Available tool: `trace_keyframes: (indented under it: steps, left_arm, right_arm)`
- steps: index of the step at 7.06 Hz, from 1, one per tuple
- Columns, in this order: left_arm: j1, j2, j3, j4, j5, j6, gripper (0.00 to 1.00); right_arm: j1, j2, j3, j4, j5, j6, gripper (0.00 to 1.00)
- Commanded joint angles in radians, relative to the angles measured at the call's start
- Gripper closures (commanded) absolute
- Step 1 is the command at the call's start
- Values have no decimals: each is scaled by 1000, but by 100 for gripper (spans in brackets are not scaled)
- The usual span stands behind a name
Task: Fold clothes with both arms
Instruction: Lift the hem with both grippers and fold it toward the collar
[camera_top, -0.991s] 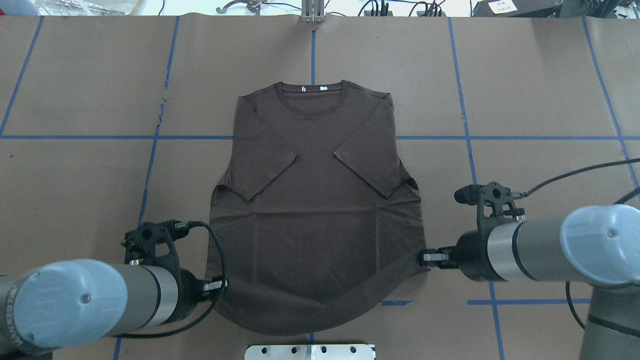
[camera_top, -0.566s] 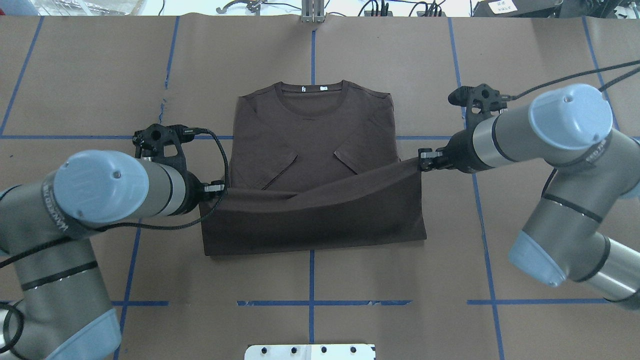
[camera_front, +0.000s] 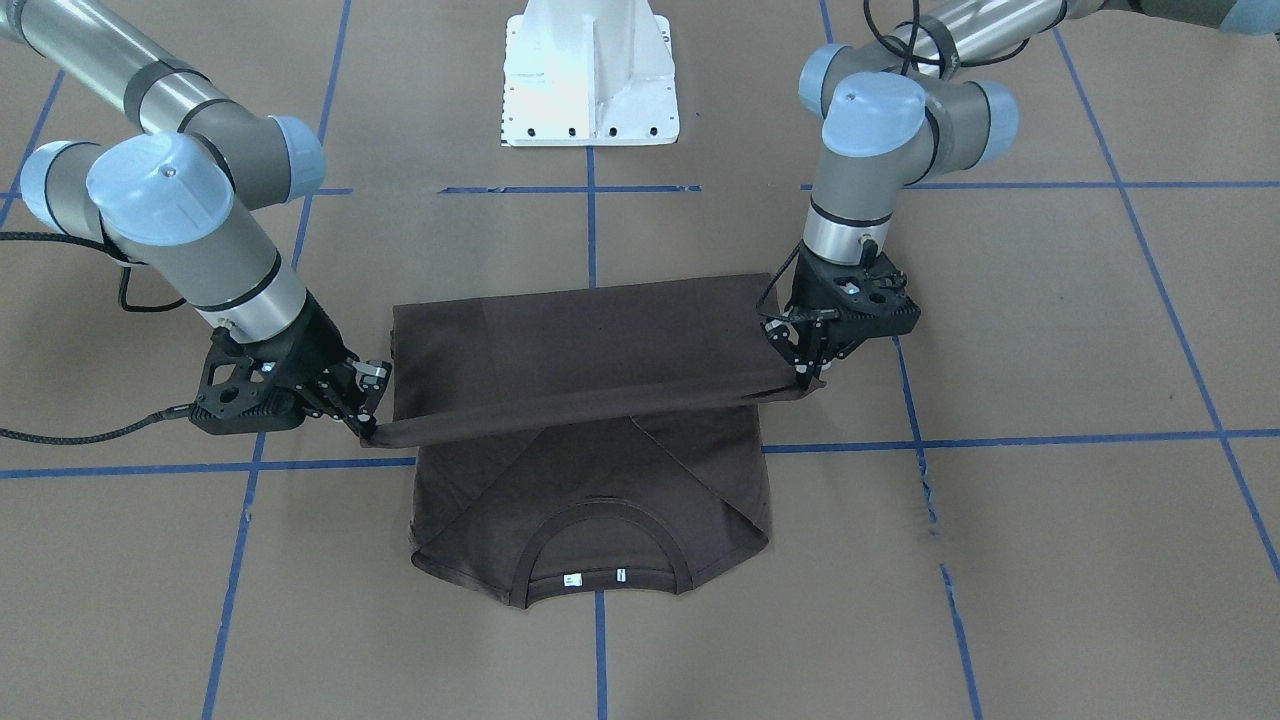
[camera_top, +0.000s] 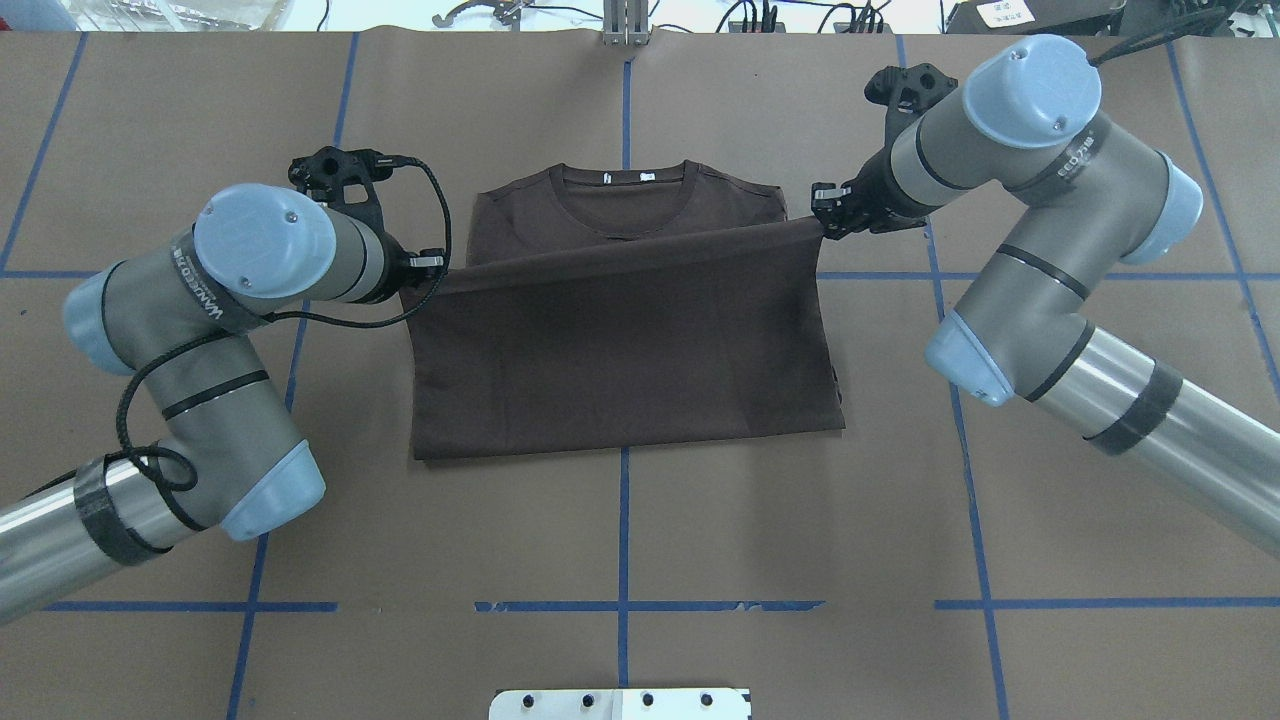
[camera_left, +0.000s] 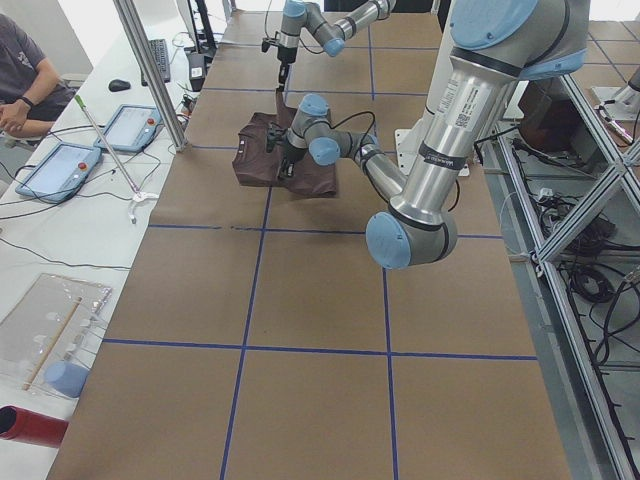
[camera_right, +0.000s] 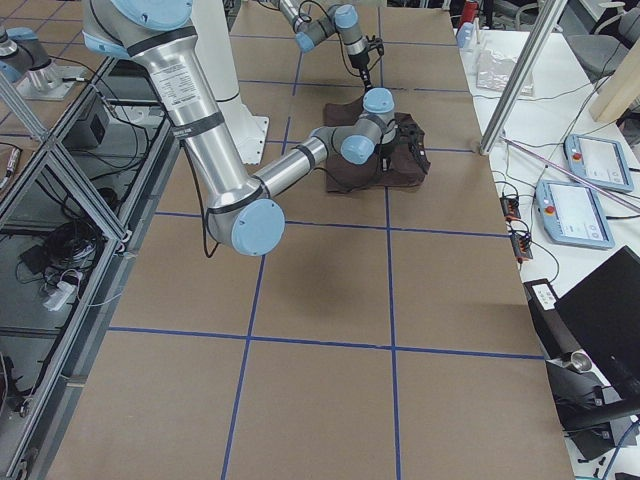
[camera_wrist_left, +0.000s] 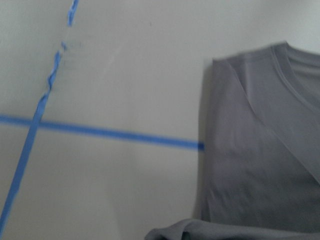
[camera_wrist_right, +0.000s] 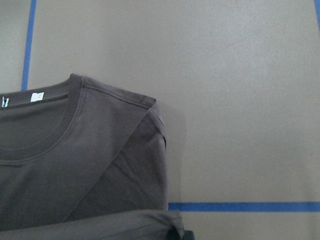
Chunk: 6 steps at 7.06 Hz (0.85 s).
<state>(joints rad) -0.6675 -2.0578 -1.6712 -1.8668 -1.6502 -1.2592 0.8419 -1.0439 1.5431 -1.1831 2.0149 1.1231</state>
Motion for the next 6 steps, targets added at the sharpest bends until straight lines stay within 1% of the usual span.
trace_keyframes:
  steps: [1, 2, 3, 4, 6]
  left_arm:
    - [-59, -103, 178, -120, -3, 15, 100]
    - [-78, -163, 299, -170, -3, 15, 100]
    - [-89, -174, 332, -193, -3, 15, 100]
    - [-93, -179, 337, -193, -3, 18, 100]
    - [-96, -179, 355, -195, -2, 38, 100]
  right_arm:
    - [26, 109, -127, 0, 1, 1, 100]
    - [31, 117, -164, 23, -1, 0, 100]
    - [34, 117, -205, 74, -1, 1, 100]
    - [34, 117, -227, 92, -1, 0, 100]
    - [55, 137, -257, 91, 1, 1, 100]
